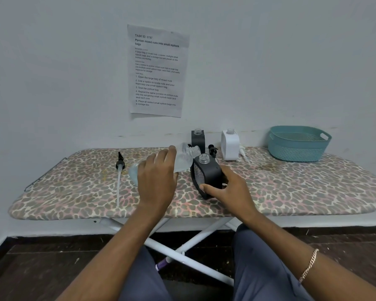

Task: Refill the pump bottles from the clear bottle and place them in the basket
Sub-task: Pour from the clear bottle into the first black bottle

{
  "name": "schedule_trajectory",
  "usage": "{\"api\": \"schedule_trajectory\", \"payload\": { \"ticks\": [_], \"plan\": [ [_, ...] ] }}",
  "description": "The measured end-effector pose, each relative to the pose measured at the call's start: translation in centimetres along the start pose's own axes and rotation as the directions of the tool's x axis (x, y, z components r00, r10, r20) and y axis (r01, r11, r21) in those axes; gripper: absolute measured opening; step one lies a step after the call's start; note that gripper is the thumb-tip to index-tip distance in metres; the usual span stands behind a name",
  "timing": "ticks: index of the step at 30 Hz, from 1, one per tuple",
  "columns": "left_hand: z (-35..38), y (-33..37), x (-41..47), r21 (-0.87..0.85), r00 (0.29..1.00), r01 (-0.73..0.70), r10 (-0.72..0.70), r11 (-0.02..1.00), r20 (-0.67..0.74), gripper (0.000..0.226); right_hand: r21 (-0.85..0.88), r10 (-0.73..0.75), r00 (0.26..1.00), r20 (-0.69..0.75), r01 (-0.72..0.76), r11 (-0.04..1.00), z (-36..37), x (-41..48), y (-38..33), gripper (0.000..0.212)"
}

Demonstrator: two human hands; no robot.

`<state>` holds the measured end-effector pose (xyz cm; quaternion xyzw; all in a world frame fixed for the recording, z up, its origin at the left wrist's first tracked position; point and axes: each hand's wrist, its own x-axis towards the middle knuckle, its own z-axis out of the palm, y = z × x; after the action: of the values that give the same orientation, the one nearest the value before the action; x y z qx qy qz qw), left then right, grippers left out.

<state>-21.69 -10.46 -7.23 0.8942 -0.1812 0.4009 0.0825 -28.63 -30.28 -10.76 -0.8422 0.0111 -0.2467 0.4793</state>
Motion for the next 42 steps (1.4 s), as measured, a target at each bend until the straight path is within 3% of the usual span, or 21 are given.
{"api": "schedule_trajectory", "payload": {
  "ticks": [34,42],
  "plan": [
    [0.06,0.34,0.10,0.086,1.000,0.017,-0.017,0.996,-0.009,0.077,-0.037,-0.030,1.000,0.002,0.030,0.999,0.29,0.10,0.36,0.056],
    [-0.06,0.40,0.22,0.087,1.000,0.016,-0.015,0.996,-0.010,0.076,-0.035,-0.022,1.000,0.001,0.022,0.999,0.19,0.04,0.27,0.046]
  ]
}}
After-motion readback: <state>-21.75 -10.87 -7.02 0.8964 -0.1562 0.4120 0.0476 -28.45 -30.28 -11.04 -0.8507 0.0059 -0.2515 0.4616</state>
